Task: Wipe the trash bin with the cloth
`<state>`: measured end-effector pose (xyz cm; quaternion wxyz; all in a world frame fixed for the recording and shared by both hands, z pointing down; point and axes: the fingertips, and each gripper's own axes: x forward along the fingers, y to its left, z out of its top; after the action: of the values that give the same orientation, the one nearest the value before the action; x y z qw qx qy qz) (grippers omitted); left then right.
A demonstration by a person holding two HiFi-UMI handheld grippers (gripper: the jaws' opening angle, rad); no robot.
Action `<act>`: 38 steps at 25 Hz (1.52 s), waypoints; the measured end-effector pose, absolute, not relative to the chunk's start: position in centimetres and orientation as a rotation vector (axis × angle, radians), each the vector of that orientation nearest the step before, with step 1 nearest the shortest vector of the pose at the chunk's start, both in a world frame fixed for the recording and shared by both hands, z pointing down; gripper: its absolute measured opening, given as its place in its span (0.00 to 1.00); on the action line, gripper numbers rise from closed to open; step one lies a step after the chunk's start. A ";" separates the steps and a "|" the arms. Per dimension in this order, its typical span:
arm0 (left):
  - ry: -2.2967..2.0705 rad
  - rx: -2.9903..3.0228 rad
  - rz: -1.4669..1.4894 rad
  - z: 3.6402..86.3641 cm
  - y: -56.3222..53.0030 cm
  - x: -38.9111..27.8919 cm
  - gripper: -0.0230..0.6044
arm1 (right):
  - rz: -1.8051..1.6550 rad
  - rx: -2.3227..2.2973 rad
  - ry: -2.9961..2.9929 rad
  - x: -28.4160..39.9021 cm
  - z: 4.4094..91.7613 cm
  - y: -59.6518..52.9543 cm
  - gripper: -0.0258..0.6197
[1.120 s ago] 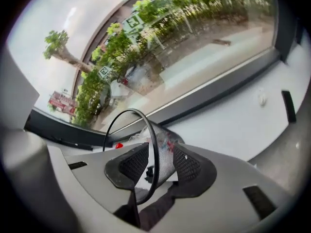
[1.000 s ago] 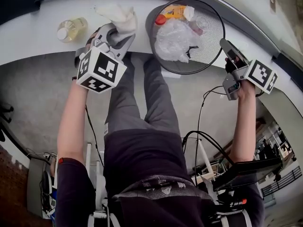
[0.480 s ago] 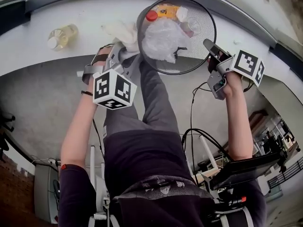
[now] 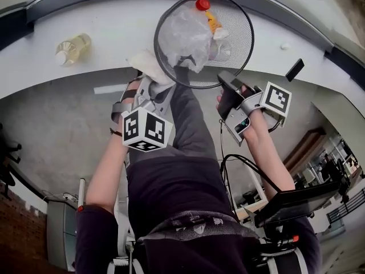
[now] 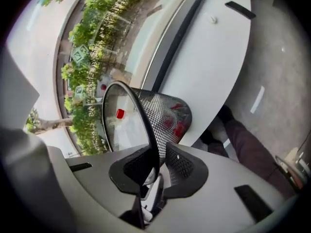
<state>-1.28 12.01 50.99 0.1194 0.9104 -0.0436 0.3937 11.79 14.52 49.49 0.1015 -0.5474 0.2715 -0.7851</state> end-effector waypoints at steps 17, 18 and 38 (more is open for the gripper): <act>-0.339 2.689 1.200 51.5 3.7 -4.0 0.16 | -2.361 -1.854 1.253 17.2 48.7 11.2 0.19; -0.390 2.688 1.195 51.3 2.2 -3.9 0.16 | -2.364 -1.846 1.295 17.2 49.0 10.4 0.19; -0.118 2.722 1.199 51.0 10.6 -0.2 0.16 | -2.468 -1.254 0.634 6.4 50.2 14.0 0.14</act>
<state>-0.21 10.60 50.99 0.0823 0.9113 -0.0395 0.4016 6.41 13.98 50.19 0.1503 -0.4367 0.2206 -0.8591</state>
